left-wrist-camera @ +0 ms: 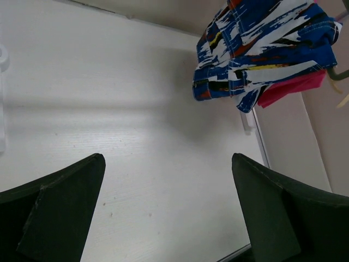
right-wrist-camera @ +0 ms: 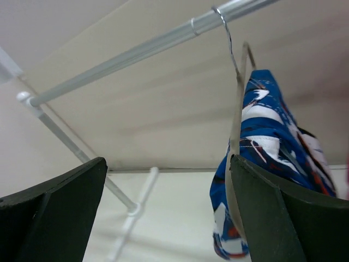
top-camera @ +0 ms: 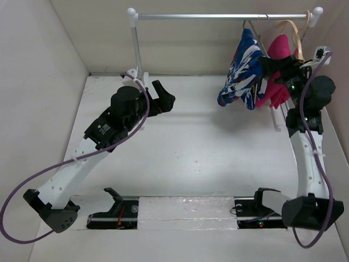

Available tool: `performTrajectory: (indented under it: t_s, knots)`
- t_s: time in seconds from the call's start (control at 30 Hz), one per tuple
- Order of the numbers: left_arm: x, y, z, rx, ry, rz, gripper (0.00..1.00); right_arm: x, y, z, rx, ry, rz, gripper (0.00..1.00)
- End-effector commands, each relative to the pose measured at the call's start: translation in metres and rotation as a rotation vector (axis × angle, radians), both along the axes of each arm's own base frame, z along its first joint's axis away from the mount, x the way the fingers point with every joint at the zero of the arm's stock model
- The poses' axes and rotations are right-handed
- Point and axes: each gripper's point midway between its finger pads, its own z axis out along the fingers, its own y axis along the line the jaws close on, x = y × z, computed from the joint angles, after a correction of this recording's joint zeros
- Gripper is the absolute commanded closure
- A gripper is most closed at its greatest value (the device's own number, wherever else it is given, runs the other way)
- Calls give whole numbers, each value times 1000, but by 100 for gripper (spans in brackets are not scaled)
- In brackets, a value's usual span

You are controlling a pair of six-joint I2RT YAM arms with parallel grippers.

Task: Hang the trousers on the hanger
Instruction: Hang the hanger with trousers onto the clothesline

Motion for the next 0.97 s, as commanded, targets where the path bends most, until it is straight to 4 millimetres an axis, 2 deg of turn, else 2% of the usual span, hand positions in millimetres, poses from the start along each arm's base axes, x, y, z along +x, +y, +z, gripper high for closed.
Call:
performTrajectory:
  t_s: [0.0, 0.07, 0.1, 0.13, 0.17, 0.2, 0.23, 0.27, 0.3, 0.33, 0.37, 0.4, 0.47, 0.57, 0.63, 0.67, 0.7, 0.73, 0.8, 0.87, 0.9, 0.93]
  knots:
    - [8, -6, 7, -21, -16, -30, 1, -35, -14, 15, -186, -54, -104, 0]
    - [10, -10, -9, 1, 17, -38, 1, -47, -14, 9, -238, -26, -115, 0]
    - [9, -13, -15, 5, 32, -52, 1, -60, -12, 14, -297, -55, -121, 0]
    - [9, -13, -27, 17, 55, -56, 1, -65, -9, 9, -326, -58, -111, 0]
    - [8, -14, -34, 22, 66, -59, 1, -70, -8, -7, -340, -10, -97, 0]
    - [7, -16, -40, 25, 79, -69, 1, -84, -1, -9, -380, -33, -83, 0]
    - [4, -15, -55, 41, 103, -73, 1, -86, 6, -34, -395, 5, -51, 0]
    - [3, -14, -63, 54, 112, -81, 1, -91, 11, -49, -411, 27, -33, 0]
    - [-1, -16, -70, 57, 119, -101, 1, -95, 15, -62, -452, 26, -16, 0]
    - [-7, -13, -86, 73, 136, -114, 1, -109, 23, -68, -479, 2, 3, 0]
    - [-9, -12, -93, 82, 146, -117, 1, -110, 25, -105, -494, 83, 33, 0]
    - [-13, -9, -102, 94, 165, -120, 1, -115, 25, -119, -552, 89, 44, 0]
    - [-22, -4, -120, 111, 195, -125, 1, -133, 28, -160, -593, 177, 87, 0]
    - [-35, 1, -141, 108, 235, -137, 1, -155, 29, -198, -665, 259, 114, 0]
    - [-46, 1, -156, 92, 268, -160, 1, -163, 24, -227, -687, 337, 108, 0]
    - [-48, 1, -160, 87, 279, -164, 1, -167, 23, -232, -689, 339, 104, 0]
    - [-50, -1, -162, 77, 281, -177, 1, -169, 23, -248, -684, 373, 116, 0]
    - [-54, -1, -170, 73, 297, -181, 1, -170, 24, -252, -680, 378, 121, 0]
    - [-55, 0, -173, 55, 301, -174, 1, -169, 26, -258, -667, 386, 134, 0]
    - [-52, -1, -166, 40, 269, -171, 1, -160, 29, -245, -667, 357, 140, 0]
    - [-52, -1, -166, 40, 268, -171, 1, -160, 29, -245, -667, 357, 140, 0]
    - [-47, -3, -151, 23, 241, -163, 1, -155, 29, -222, -670, 309, 119, 0]
